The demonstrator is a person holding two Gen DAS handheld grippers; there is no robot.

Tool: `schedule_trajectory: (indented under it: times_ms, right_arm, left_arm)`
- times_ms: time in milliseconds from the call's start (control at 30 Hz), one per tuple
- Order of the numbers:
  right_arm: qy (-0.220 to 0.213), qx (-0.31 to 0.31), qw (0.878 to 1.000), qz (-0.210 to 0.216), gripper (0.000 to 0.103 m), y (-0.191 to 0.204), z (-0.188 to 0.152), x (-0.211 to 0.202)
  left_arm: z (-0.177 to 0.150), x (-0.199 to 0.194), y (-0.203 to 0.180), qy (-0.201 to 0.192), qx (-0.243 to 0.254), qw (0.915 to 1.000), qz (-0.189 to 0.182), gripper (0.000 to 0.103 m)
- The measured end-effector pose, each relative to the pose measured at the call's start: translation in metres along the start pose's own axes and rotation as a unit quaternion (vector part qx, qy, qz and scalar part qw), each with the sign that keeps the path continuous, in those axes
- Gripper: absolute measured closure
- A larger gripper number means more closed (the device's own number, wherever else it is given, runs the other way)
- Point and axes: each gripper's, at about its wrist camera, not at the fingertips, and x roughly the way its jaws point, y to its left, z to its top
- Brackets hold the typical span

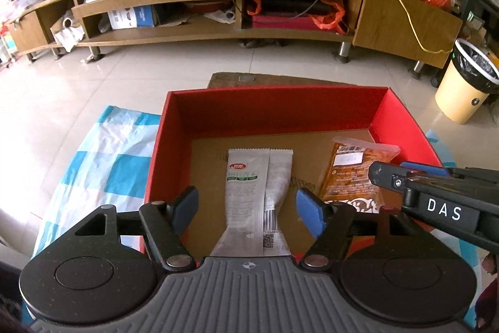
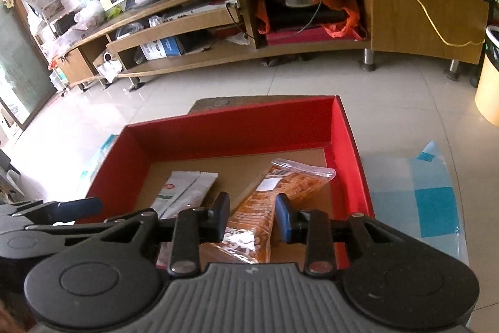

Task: Organize snacks
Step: 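Lower both snacks into the red box and open both tools, then withdraw both tools from the box back toward the snack pile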

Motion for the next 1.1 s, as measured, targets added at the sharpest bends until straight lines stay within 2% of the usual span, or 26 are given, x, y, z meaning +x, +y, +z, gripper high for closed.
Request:
schedule_trajectory:
  times_ms: [567,1100]
  right_arm:
    - [-0.013,0.007,1.000,0.014,0.067,0.004,-0.006,-0.033]
    - [-0.010,0.002,1.000,0.024,0.060,0.010,-0.029,-0.058]
  left_arm:
    - [-0.017,-0.032,0.006,-0.016,-0.008,0.9998,-0.001,0.020]
    - [-0.042,-0.056,0.012,-0.013,-0.017,0.9997,-0.007,0.017]
